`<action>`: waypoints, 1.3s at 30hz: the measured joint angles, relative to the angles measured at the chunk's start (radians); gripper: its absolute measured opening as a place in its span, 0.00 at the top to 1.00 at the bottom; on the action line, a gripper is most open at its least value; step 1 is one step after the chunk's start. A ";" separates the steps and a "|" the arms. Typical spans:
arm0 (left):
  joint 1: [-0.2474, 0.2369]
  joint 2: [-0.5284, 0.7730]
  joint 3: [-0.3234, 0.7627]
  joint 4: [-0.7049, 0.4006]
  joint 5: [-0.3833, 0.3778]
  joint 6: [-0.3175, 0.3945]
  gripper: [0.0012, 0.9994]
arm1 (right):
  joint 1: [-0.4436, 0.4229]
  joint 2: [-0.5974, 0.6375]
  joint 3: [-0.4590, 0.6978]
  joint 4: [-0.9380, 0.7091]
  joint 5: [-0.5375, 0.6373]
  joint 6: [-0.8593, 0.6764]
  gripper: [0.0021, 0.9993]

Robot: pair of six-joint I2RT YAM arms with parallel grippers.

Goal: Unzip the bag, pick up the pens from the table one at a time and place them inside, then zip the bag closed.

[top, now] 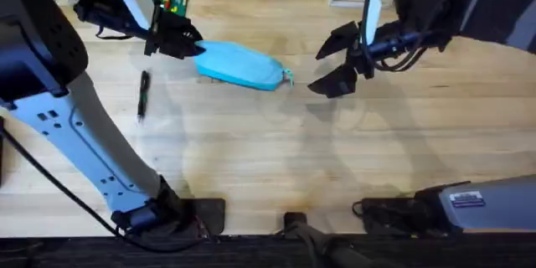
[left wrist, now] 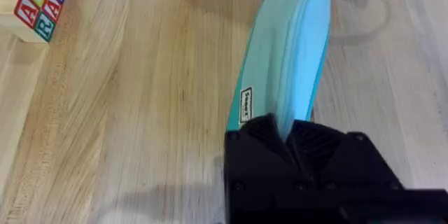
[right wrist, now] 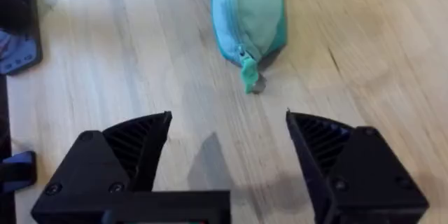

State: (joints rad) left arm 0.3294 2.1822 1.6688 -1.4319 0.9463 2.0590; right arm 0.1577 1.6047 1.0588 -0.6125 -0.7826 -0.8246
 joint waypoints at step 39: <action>0.000 0.000 0.000 -0.001 0.001 0.000 0.96 | 0.080 0.114 0.003 0.130 0.000 0.009 0.04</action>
State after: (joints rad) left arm 0.3294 2.1822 1.6688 -1.4330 0.9470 2.0594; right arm 0.2375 1.7189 1.0615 -0.4821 -0.7822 -0.8154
